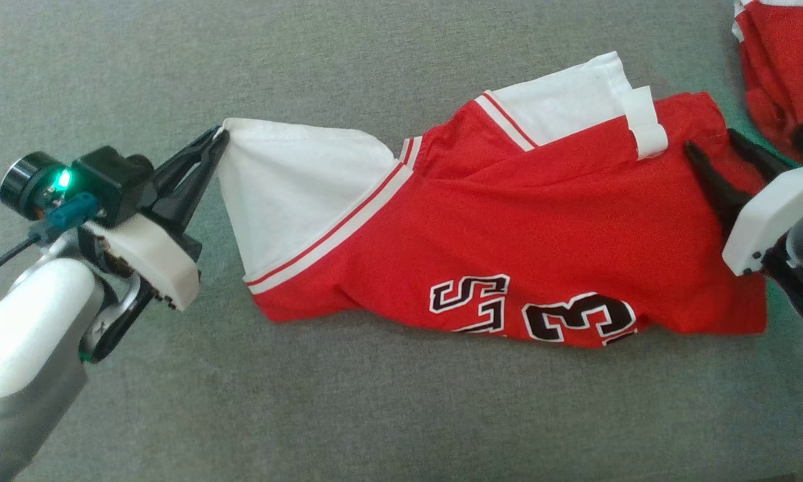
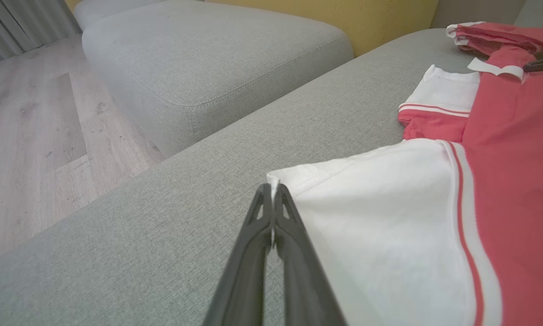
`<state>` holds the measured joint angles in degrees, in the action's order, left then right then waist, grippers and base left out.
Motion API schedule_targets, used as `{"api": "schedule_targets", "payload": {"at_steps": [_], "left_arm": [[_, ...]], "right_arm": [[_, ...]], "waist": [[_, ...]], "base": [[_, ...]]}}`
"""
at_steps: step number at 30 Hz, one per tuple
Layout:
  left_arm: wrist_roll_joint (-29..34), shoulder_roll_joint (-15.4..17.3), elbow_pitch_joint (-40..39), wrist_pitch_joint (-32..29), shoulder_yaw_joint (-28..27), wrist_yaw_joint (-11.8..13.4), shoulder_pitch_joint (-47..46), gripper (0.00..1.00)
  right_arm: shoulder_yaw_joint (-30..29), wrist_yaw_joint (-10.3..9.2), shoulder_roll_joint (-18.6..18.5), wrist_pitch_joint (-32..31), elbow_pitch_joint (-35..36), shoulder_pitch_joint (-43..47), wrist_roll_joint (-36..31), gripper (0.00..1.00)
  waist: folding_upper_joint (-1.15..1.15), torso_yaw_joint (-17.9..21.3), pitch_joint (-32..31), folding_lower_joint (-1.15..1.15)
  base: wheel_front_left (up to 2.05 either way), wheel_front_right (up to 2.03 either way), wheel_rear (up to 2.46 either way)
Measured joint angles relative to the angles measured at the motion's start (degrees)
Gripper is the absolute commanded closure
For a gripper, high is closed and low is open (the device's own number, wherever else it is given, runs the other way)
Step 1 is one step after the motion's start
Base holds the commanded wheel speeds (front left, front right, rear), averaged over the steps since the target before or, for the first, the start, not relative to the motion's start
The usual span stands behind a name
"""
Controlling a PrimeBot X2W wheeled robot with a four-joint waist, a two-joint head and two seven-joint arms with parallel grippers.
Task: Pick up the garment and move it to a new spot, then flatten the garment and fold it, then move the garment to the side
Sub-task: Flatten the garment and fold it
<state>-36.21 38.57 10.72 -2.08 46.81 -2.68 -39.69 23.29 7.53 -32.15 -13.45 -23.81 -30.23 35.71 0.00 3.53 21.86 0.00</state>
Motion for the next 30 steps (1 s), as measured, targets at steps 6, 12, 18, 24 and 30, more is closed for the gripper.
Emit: {"api": "schedule_targets", "payload": {"at_steps": [6,12,18,24,30], "left_arm": [[0.0,0.0,0.6,0.2,0.3,-0.4,0.0,1.0],[0.5,-0.1,1.2,2.4,0.6,-0.4,0.0,1.0],[2.8,1.3,-0.7,3.7,0.2,0.2,-0.8,1.0],[7.3,4.1,-2.7,1.7,-1.7,-1.8,-15.3,1.0],[13.0,1.7,3.2,2.0,-3.4,-3.0,-34.1,1.0]], "right_arm": [[0.3,0.0,0.4,0.2,0.0,0.0,0.0,1.0],[-0.8,0.0,0.4,1.9,1.2,0.2,0.1,1.0],[-6.5,0.01,-0.7,2.5,7.3,-0.5,4.9,1.0],[-11.3,0.0,-2.7,-0.3,11.2,-12.4,6.8,1.0],[-12.3,0.0,-3.0,-0.7,8.7,-28.3,1.7,1.0]], "waist": [[0.0,0.0,-0.8,0.0],[0.0,0.1,-3.1,0.0],[0.0,-0.2,-5.9,0.02],[0.0,-1.4,-4.6,0.0],[0.0,-2.6,-0.8,-0.01]], "base": [[0.0,0.0,0.0],[0.0,0.0,0.0],[0.0,0.0,0.0],[0.0,0.0,0.0],[0.0,0.0,0.0]]}}
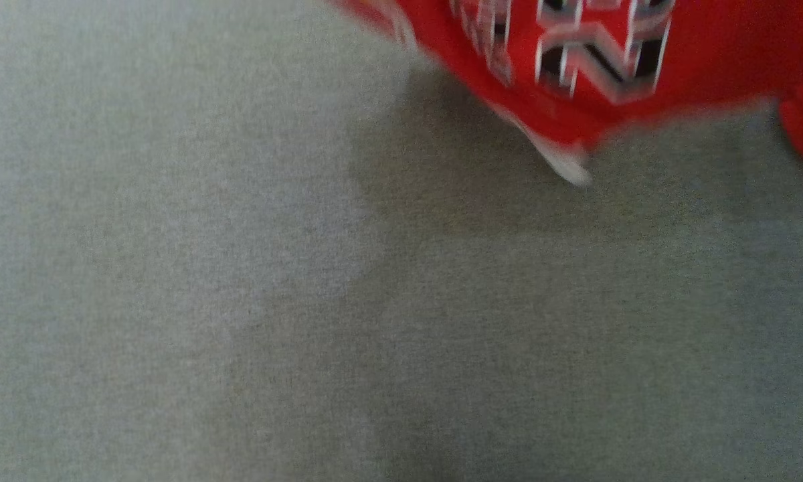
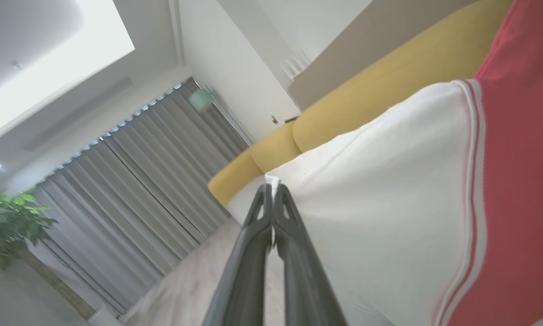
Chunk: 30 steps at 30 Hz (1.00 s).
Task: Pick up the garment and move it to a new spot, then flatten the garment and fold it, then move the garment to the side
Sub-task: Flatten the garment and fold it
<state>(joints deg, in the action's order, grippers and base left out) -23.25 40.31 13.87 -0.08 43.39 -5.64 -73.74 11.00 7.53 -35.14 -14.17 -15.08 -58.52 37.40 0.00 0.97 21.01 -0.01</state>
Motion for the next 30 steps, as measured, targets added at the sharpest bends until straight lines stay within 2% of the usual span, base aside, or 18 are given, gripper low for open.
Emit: {"api": "schedule_targets", "payload": {"at_steps": [3,7,13,15,17,23,25,30], "left_arm": [[4.1,-3.2,6.4,3.3,-0.9,0.4,-9.3,1.0],[8.5,-5.6,12.5,9.1,-1.5,2.5,-16.9,1.0],[9.2,-5.6,14.2,13.4,-1.3,2.5,-15.7,1.0],[8.6,-5.2,12.3,13.9,-0.8,2.7,-11.2,1.0],[7.3,-4.6,9.3,14.3,-0.2,4.0,-4.3,1.0],[2.7,-2.0,-1.9,14.7,1.9,10.1,20.8,1.0],[1.0,-0.8,-5.7,14.8,3.2,11.5,29.0,1.0],[-4.1,-0.5,-12.1,14.8,4.6,15.9,48.1,1.0]], "right_arm": [[0.1,0.01,0.5,2.8,-3.4,-9.0,-3.9,1.0],[0.9,0.01,0.7,7.3,-7.7,-16.9,-8.1,1.0],[5.4,0.01,0.8,11.5,-12.3,-16.3,-9.0,1.0],[6.4,0.0,0.9,13.1,-13.7,-13.2,-8.3,1.0],[7.1,0.01,1.1,14.5,-14.9,-8.8,-7.2,1.0],[7.4,0.0,1.1,19.7,-16.1,6.4,-3.3,1.0],[7.3,0.0,1.1,21.1,-15.5,11.9,-2.4,1.0],[6.6,0.0,1.0,24.5,-14.2,26.7,-0.8,1.0]], "waist": [[0.0,-0.7,2.5,-0.01],[0.0,-1.5,5.4,-0.01],[0.0,-2.5,7.7,0.0],[0.0,-2.8,7.8,-0.01],[0.0,-3.1,7.6,0.0],[0.0,-3.9,5.0,0.02],[0.0,-3.9,3.7,0.02],[0.0,-3.6,0.0,0.03]], "base": [[0.0,0.0,0.0],[0.0,0.0,0.0],[0.0,0.0,0.0],[0.0,0.0,0.0],[0.0,0.0,0.0],[0.0,0.0,0.0],[0.0,0.0,0.0],[0.0,0.0,0.0]]}}
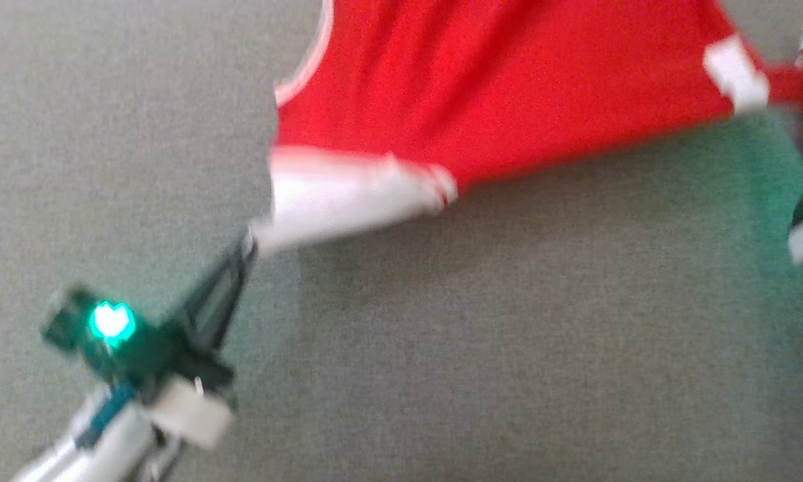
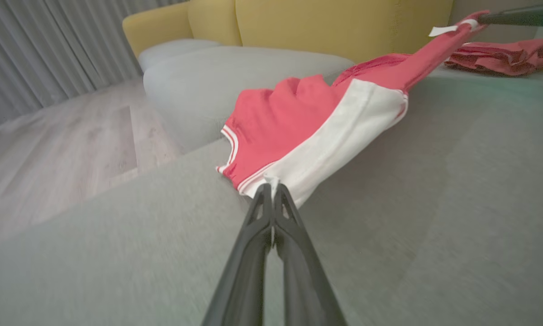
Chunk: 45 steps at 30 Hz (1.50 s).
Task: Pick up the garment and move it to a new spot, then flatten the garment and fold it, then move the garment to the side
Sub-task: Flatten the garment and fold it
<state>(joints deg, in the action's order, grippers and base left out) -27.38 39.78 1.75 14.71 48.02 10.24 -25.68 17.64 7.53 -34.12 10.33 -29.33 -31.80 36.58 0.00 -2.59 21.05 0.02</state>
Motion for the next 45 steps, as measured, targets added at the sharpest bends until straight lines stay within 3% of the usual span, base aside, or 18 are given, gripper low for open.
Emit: {"api": "schedule_targets", "payload": {"at_steps": [4,8,15,24,37,38,42,43,44,45], "left_arm": [[-2.5,-0.6,-2.6,0.0,0.2,1.7,11.1,1.0],[-3.1,-1.5,-2.4,0.0,0.1,1.2,19.1,1.0],[-2.0,-2.4,-1.8,0.0,-2.9,-0.3,21.3,1.0],[1.3,-4.2,1.4,0.0,-4.5,-4.5,11.1,1.0],[4.5,-9.8,15.2,-1.5,-4.8,-11.9,-11.5,1.0],[4.8,-10.4,16.4,-1.5,-4.8,-12.2,-12.5,0.87],[6.2,-11.9,19.5,-0.9,-4.8,-12.2,-14.8,0.8],[6.2,-12.4,20.4,-0.5,-5.0,-11.9,-15.2,0.65],[6.2,-13.0,21.0,-0.4,-5.3,-11.7,-15.3,0.22],[6.2,-13.5,21.6,-0.4,-5.6,-11.2,-15.3,0.0]], "right_arm": [[-2.1,0.01,0.3,1.4,2.2,10.2,-0.1,1.0],[-6.1,0.01,1.9,1.0,5.7,21.7,-1.6,1.0],[-12.4,0.0,5.4,-4.4,15.5,31.9,-3.7,1.0],[-15.5,0.0,9.1,-11.5,19.6,28.4,-6.1,1.0],[-12.6,0.0,9.1,-13.9,11.8,11.1,-7.6,1.0],[-11.9,0.01,9.1,-13.8,11.0,9.9,-7.6,1.0],[-10.2,0.01,9.1,-13.0,8.4,7.0,-7.7,1.0],[-9.7,0.0,9.0,-12.5,7.6,6.3,-7.7,0.8],[-9.3,0.01,8.9,-12.1,6.7,5.8,-7.7,0.48],[-8.9,0.0,8.9,-11.6,5.6,5.3,-7.7,0.0]], "waist": [[0.0,0.4,-2.8,0.0],[0.0,0.7,-5.9,0.0],[0.0,1.1,-7.3,-0.01],[0.0,1.9,-5.2,-0.02],[0.0,1.7,0.1,-0.03],[0.0,1.7,0.5,-0.03],[0.0,1.8,1.3,-0.03],[0.0,1.7,1.4,-0.03],[0.0,1.7,1.5,-0.03],[0.0,1.7,1.5,-0.03]], "base": [[0.0,0.0,0.0],[0.0,0.0,0.0],[0.0,0.0,0.0],[0.0,0.0,0.0],[0.0,0.0,0.0],[0.0,0.0,0.0],[0.0,0.0,0.0],[0.0,0.0,0.0],[0.0,0.0,0.0],[0.0,0.0,0.0]]}}
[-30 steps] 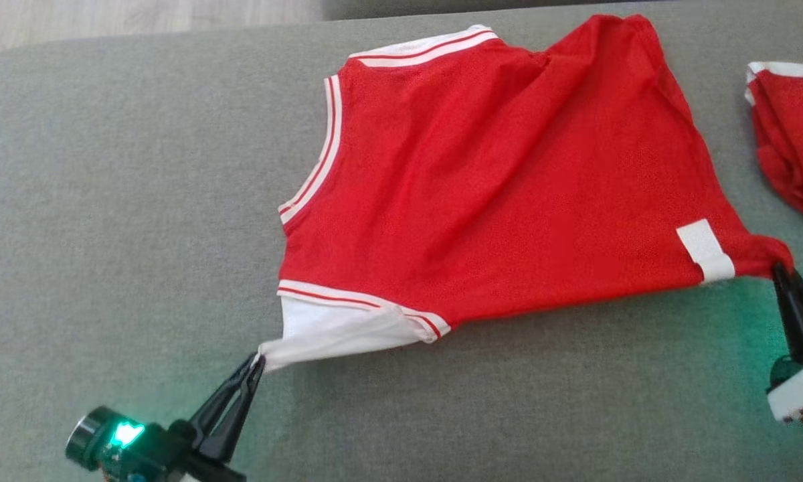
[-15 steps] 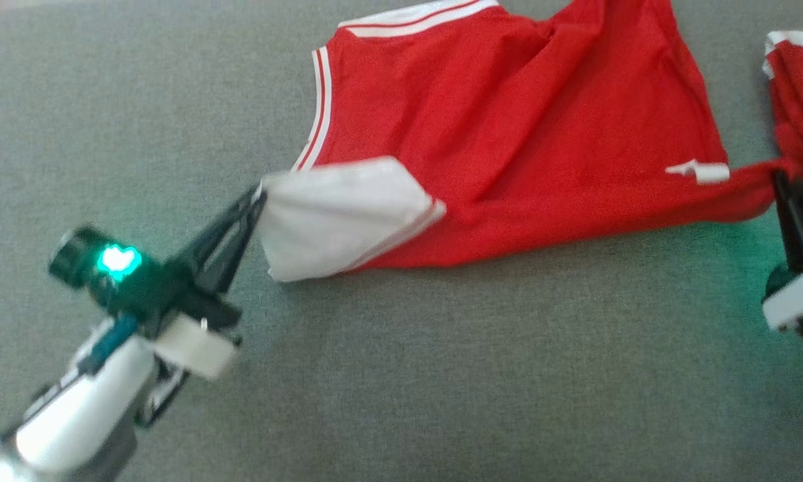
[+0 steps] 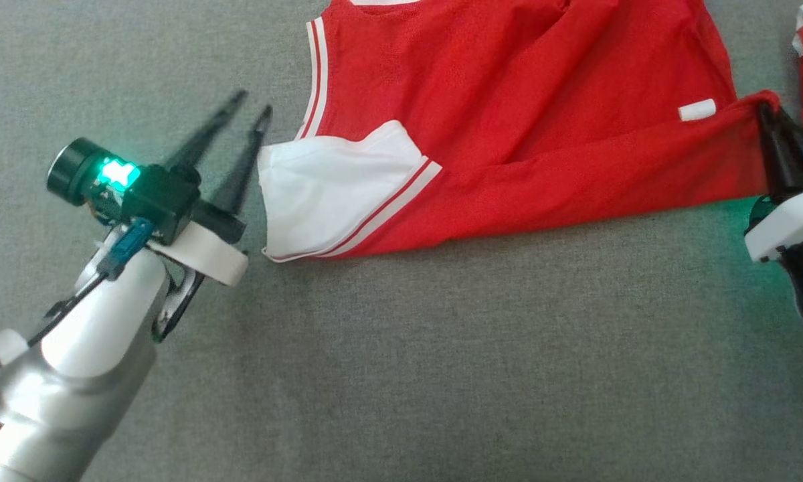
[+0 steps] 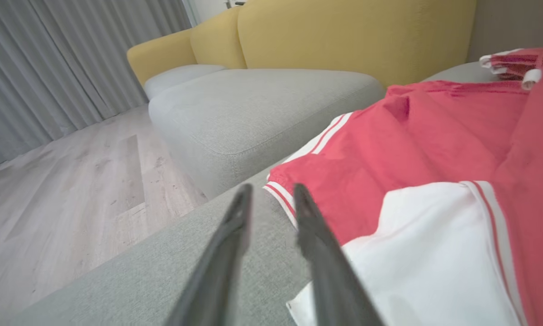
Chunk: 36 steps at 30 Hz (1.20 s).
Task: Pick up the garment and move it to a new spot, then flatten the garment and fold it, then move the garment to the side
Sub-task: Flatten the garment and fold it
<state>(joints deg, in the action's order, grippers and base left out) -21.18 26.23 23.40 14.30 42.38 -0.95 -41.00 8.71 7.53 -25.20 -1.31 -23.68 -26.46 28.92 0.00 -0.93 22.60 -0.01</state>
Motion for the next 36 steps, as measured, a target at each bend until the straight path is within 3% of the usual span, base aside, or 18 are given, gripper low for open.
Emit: {"api": "schedule_targets", "payload": {"at_steps": [5,11,17,23,33,34,35,36], "left_arm": [[0.0,-2.0,-2.4,0.2,-4.8,3.6,2.2,0.0],[-1.4,-4.8,-8.7,0.4,-9.3,4.3,16.3,0.0],[-2.2,-7.4,-7.4,0.4,-9.9,2.9,26.4,0.0],[-1.6,-9.0,-2.5,0.4,-13.0,1.8,25.4,0.0],[-0.2,-11.3,6.0,0.4,-14.6,-2.5,20.0,0.0],[0.0,-11.3,6.5,0.5,-14.6,-2.9,19.7,0.27],[0.0,-11.4,7.0,0.7,-14.6,-3.3,19.5,0.27],[0.0,-11.4,7.3,0.7,-14.5,-3.9,19.2,0.66]], "right_arm": [[0.1,0.0,0.2,5.1,-3.5,-0.5,0.0,0.0],[-0.4,0.0,1.3,10.3,-5.1,1.0,1.0,0.0],[0.0,0.01,2.3,11.8,-6.6,4.6,2.0,0.0],[1.2,0.0,2.8,12.2,-6.8,4.7,2.6,0.0],[2.0,0.01,2.7,12.7,-8.2,4.5,3.4,0.0],[2.0,0.0,2.7,12.8,-8.4,4.5,3.5,0.0],[2.1,0.0,2.7,12.8,-8.5,4.4,3.6,0.0],[2.1,0.01,2.6,12.8,-8.6,4.3,3.8,0.0]], "waist": [[0.0,-0.2,-0.5,0.0],[0.0,-0.1,-2.2,0.02],[0.0,0.3,-3.1,0.02],[0.0,1.0,-3.0,0.02],[0.0,2.5,-1.8,0.02],[0.0,2.7,-1.6,0.02],[0.0,2.8,-1.5,0.02],[0.0,2.8,-1.3,0.02]], "base": [[0.0,0.0,0.0],[0.0,0.0,0.0],[0.0,0.0,0.0],[0.0,0.0,0.0],[0.0,0.0,0.0],[0.0,0.0,0.0],[0.0,0.0,0.0],[0.0,0.0,0.0]]}}
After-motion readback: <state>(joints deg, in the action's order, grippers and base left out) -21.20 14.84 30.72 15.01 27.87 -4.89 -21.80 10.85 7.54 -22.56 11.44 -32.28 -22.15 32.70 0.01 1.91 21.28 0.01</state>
